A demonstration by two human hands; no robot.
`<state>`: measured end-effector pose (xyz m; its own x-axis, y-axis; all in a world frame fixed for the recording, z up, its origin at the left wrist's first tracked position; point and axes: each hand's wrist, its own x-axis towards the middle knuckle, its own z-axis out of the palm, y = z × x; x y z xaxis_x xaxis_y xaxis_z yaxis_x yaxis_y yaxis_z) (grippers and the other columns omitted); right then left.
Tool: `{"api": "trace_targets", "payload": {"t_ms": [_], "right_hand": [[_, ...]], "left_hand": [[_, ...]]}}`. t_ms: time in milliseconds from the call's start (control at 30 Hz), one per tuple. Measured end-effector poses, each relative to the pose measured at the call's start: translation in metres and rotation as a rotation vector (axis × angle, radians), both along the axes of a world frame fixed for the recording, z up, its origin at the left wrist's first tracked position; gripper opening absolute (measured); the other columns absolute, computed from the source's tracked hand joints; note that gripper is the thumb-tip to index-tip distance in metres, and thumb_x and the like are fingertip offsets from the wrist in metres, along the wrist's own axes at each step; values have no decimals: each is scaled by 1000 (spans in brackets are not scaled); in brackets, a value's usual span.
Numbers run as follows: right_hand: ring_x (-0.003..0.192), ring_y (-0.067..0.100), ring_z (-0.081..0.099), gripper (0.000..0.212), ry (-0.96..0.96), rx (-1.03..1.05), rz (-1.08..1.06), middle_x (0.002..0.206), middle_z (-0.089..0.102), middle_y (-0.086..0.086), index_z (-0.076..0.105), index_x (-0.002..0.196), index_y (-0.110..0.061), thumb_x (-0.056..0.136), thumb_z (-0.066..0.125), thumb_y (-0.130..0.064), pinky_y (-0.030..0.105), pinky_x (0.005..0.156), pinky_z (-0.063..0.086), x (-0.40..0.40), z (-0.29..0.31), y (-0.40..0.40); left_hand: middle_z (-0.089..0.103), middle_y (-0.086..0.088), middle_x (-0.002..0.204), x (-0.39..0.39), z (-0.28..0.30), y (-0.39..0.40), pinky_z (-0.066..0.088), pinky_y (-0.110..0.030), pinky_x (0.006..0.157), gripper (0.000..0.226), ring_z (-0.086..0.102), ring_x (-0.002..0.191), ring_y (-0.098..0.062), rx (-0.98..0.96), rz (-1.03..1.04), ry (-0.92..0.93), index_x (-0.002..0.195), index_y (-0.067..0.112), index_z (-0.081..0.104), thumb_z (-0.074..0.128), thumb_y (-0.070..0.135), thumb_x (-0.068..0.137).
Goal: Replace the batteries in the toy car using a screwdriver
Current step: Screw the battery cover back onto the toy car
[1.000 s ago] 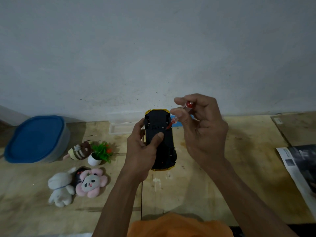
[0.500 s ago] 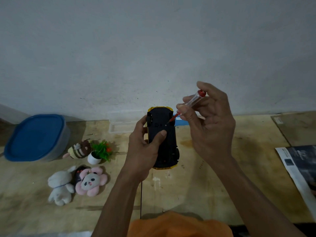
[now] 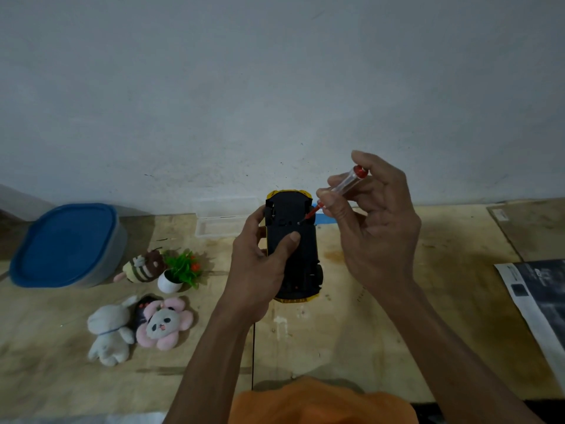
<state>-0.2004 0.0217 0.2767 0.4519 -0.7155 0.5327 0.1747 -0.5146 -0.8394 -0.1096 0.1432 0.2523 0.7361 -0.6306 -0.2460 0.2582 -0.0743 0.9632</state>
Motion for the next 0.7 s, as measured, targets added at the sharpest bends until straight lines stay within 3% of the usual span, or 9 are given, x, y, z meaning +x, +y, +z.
{"api": "trace_targets", "payload": {"t_ms": [200,400,533,700], "right_hand": [[98,20,73,50,10,-2,20,107,71,0,49,132,-23,91,73,-11,47,78,62,-1,-2,0],[104,12,71,48,47,-152,81,114,69,3,48,133,-21,93,69,-8,24,78,61,-1,1,2],[106,8,71,45,102,-229,215,118,65,-2,45,135,-18,95,63,-6,23,85,59,-1,4,-3],[108,8,70,46,123,-332,283,119,66,-2,50,137,-15,96,64,-3,27,87,60,1,3,-10]], "left_hand": [[66,2,119,-1,1,0,62,-30,65,61,76,86,-15,4,3,5,148,25,43,67,9,94],[65,4,116,0,1,0,60,-26,61,58,76,83,-13,14,-8,0,146,25,46,67,9,94],[66,2,115,1,0,1,61,-31,61,55,76,84,-15,28,-8,18,142,26,49,68,10,94],[64,-1,113,0,1,0,60,-27,57,43,75,79,-11,12,-19,37,120,39,55,68,8,93]]}}
